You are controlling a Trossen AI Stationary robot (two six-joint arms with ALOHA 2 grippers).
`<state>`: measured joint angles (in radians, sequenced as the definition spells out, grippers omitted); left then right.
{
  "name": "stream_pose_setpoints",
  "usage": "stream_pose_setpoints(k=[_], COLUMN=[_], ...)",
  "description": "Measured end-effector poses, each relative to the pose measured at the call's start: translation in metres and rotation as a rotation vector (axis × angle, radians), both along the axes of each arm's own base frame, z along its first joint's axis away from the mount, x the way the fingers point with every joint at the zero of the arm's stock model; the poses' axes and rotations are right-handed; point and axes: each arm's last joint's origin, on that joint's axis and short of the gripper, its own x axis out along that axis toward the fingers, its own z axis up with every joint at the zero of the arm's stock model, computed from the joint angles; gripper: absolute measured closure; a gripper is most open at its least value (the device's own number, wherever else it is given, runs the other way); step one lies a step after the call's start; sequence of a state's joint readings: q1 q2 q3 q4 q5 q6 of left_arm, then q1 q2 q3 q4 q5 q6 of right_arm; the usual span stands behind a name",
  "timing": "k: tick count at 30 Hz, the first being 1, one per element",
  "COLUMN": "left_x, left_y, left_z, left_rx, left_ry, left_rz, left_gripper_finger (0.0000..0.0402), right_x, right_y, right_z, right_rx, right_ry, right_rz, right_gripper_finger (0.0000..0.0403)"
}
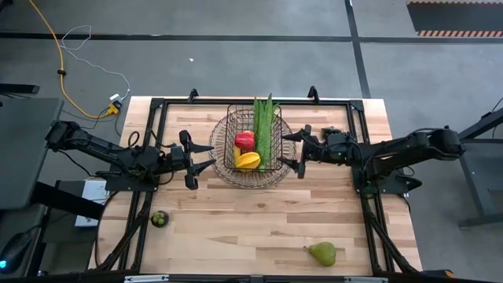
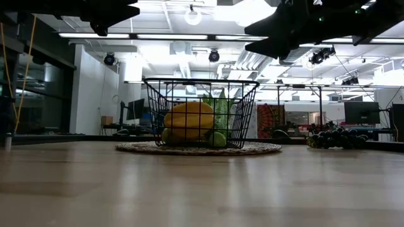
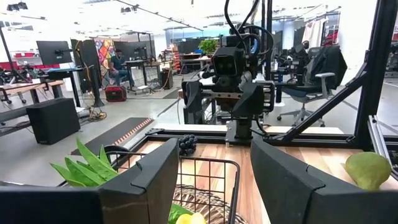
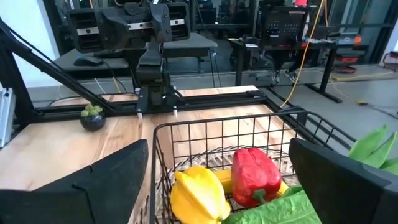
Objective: Build produce basket
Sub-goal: Put the green pear into the black wire basket
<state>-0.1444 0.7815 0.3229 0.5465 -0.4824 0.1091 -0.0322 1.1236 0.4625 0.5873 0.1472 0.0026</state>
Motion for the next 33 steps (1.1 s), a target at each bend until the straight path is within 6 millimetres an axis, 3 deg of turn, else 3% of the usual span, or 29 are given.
stream_pose_setpoints(k=[4,8,12,17,22,26,33], left_x=[0.0,0.0,0.0,0.0,0.0,0.0,-0.001], left_y=[0.0,0.0,0.0,0.0,0.0,0.001,0.003], left_z=[0.0,0.0,0.0,0.0,0.0,0.0,0.0], left_rx=[0.0,0.0,0.039,0.048,0.034,0.04,0.054], left_ry=[0.0,0.0,0.014,0.017,0.011,0.014,0.026], left_rz=[0.0,0.0,0.004,0.006,0.007,0.029,0.099], left_gripper_finger=[0.0213,0.0213,0.0213,0.0213,0.0213,0.0213,0.0213], right_x=[0.002,0.009,0.005,-0.013,-0.033,-0.043,-0.039], right_y=[0.001,0.019,0.051,0.098,0.145,0.172,0.223], right_z=[0.002,0.014,0.015,0.009,0.001,0.002,0.015], right_rx=[0.092,0.143,0.181,0.388,0.512,0.553,0.63], right_ry=[0.009,0.184,0.463,0.715,0.812,0.836,0.978], right_rz=[0.035,0.122,0.131,0.123,0.124,0.065,-0.013], right_gripper_finger=[0.0025,0.0025,0.0025,0.0025,0.0025,0.0025,0.0025])
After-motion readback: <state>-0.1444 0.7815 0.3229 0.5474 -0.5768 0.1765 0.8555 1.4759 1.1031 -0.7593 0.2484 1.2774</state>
